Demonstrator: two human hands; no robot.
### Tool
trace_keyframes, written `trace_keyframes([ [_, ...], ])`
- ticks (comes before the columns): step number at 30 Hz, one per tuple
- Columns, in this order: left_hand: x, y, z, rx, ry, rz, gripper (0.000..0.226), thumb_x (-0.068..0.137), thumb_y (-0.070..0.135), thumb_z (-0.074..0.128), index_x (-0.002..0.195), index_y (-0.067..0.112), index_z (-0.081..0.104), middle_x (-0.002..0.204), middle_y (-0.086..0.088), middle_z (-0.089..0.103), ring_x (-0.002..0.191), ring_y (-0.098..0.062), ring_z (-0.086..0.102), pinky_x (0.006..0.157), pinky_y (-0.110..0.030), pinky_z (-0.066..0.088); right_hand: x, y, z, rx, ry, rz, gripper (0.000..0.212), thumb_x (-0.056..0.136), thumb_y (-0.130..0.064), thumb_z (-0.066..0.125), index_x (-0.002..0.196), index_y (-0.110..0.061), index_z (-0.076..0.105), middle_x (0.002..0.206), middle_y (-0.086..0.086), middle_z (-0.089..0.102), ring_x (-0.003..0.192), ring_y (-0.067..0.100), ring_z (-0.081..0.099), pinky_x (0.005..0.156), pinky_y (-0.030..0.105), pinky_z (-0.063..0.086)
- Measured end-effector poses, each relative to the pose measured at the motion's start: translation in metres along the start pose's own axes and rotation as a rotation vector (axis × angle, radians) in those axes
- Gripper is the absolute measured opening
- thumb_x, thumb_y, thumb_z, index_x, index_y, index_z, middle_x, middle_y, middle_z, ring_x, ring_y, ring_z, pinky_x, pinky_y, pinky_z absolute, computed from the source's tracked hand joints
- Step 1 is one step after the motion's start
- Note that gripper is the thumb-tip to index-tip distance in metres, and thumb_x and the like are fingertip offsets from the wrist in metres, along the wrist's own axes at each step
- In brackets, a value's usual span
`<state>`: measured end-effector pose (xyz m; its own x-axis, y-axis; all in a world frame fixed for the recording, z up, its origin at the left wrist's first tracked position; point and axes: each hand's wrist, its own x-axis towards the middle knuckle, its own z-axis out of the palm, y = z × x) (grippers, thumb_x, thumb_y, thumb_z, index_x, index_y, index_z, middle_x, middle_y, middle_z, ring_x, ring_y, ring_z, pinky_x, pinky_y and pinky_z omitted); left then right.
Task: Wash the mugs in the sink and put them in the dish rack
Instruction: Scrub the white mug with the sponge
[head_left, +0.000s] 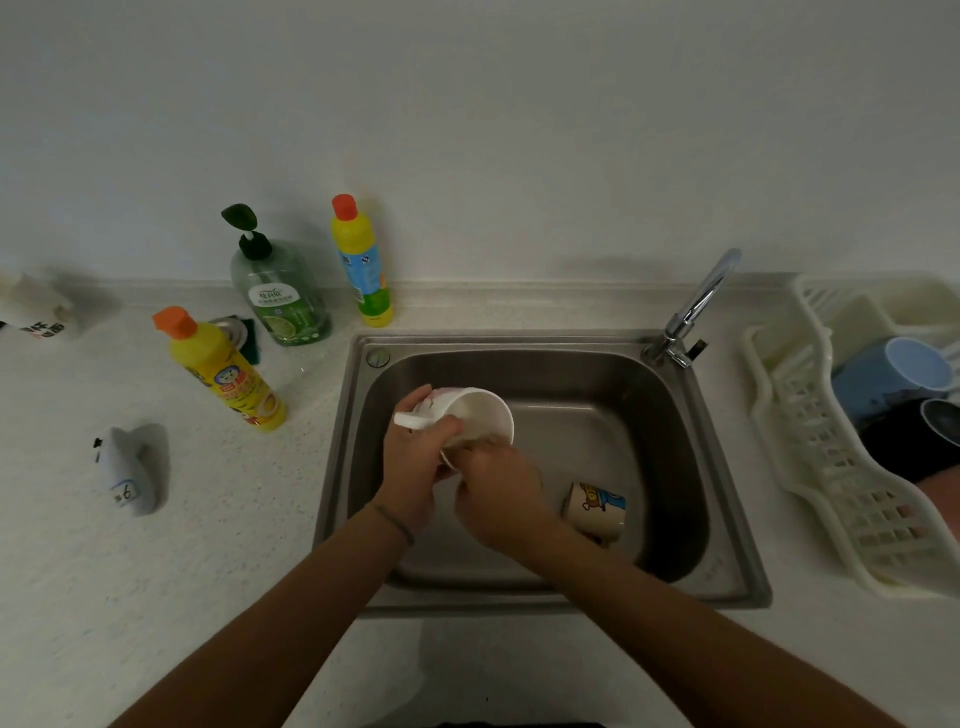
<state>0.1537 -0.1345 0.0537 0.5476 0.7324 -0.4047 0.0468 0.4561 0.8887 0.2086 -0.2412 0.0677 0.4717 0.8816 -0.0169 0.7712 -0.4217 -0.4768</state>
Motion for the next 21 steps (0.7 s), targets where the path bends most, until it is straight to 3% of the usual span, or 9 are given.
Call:
trace_keyframes([
  [2, 0.000, -0.001, 0.000, 0.040, -0.001, 0.048, 0.059, 0.082, 0.006, 0.077, 0.136, 0.021, 0.058, 0.131, -0.010, 0.062, 0.119, -0.033, 0.061, 0.083, -0.040, 0.059, -0.001, -0.014, 0.005, 0.289, 0.024, 0.072, 0.029, 0.095, -0.014, 0.051, 0.120, -0.013, 0.065, 0.107, 0.008, 0.072, 0.092, 0.023, 0.068, 0.081, 0.045, 0.058],
  [3, 0.001, 0.001, -0.002, 0.055, -0.009, 0.048, 0.060, 0.079, 0.009, 0.078, 0.134, 0.023, 0.059, 0.130, -0.010, 0.062, 0.118, -0.033, 0.061, 0.082, -0.040, 0.060, -0.004, -0.010, 0.004, 0.260, 0.016, 0.011, 0.032, 0.095, -0.014, 0.051, 0.125, -0.015, 0.062, 0.113, 0.007, 0.071, 0.097, 0.024, 0.068, 0.082, 0.044, 0.058],
  [5, 0.004, 0.003, -0.008, 0.066, -0.038, 0.036, 0.056, 0.081, 0.003, 0.077, 0.130, 0.026, 0.061, 0.129, -0.008, 0.060, 0.116, -0.033, 0.061, 0.075, -0.041, 0.062, -0.007, 0.012, -0.003, -0.048, -0.073, -0.158, 0.046, 0.095, -0.012, 0.053, 0.140, -0.021, 0.052, 0.137, 0.007, 0.061, 0.124, 0.027, 0.057, 0.093, 0.044, 0.055],
  [7, 0.003, 0.004, -0.005, 0.059, -0.053, 0.040, 0.056, 0.086, -0.005, 0.072, 0.132, 0.025, 0.060, 0.129, -0.007, 0.059, 0.114, -0.032, 0.061, 0.070, -0.038, 0.062, -0.008, 0.021, -0.006, -0.256, -0.099, -0.139, 0.050, 0.094, -0.011, 0.053, 0.143, -0.022, 0.051, 0.145, 0.006, 0.054, 0.138, 0.028, 0.043, 0.100, 0.045, 0.051],
  [11, -0.003, 0.000, 0.004, 0.059, -0.048, 0.043, 0.063, 0.076, 0.010, 0.078, 0.134, 0.022, 0.058, 0.130, -0.008, 0.061, 0.116, -0.031, 0.061, 0.074, -0.033, 0.057, -0.006, -0.012, 0.006, 0.259, 0.052, 0.118, 0.033, 0.090, -0.007, 0.054, 0.120, -0.013, 0.066, 0.109, 0.007, 0.072, 0.097, 0.024, 0.067, 0.083, 0.045, 0.058],
  [14, 0.000, 0.001, -0.005, 0.069, -0.053, 0.035, 0.059, 0.081, 0.005, 0.077, 0.134, 0.025, 0.059, 0.133, -0.010, 0.058, 0.117, -0.034, 0.059, 0.073, -0.040, 0.059, -0.013, 0.017, 0.004, -0.082, -0.040, -0.156, 0.055, 0.086, -0.005, 0.058, 0.139, -0.022, 0.052, 0.135, 0.006, 0.061, 0.124, 0.027, 0.055, 0.091, 0.045, 0.056],
  [16, -0.001, -0.001, -0.004, 0.069, -0.049, 0.033, 0.057, 0.087, -0.004, 0.070, 0.137, 0.022, 0.057, 0.133, -0.011, 0.058, 0.117, -0.034, 0.060, 0.070, -0.038, 0.060, -0.013, 0.025, 0.004, -0.222, -0.058, -0.124, 0.055, 0.087, -0.006, 0.060, 0.139, -0.024, 0.052, 0.141, 0.003, 0.057, 0.135, 0.027, 0.046, 0.097, 0.044, 0.053],
  [19, -0.005, -0.008, 0.005, 0.083, -0.050, 0.035, 0.058, 0.086, -0.005, 0.070, 0.137, 0.020, 0.057, 0.129, -0.009, 0.061, 0.117, -0.032, 0.061, 0.065, -0.025, 0.058, -0.011, -0.007, 0.016, 0.167, 0.059, 0.174, 0.039, 0.084, -0.003, 0.058, 0.119, -0.017, 0.066, 0.115, 0.002, 0.071, 0.107, 0.021, 0.065, 0.084, 0.039, 0.058],
  [21, -0.003, -0.005, 0.000, 0.121, -0.068, 0.049, 0.059, 0.080, 0.002, 0.075, 0.134, 0.021, 0.060, 0.128, -0.010, 0.063, 0.116, -0.032, 0.062, 0.068, -0.027, 0.058, -0.013, -0.005, 0.019, 0.168, 0.057, 0.087, 0.040, 0.084, -0.003, 0.058, 0.121, -0.017, 0.063, 0.114, 0.003, 0.071, 0.102, 0.023, 0.066, 0.079, 0.039, 0.059],
])
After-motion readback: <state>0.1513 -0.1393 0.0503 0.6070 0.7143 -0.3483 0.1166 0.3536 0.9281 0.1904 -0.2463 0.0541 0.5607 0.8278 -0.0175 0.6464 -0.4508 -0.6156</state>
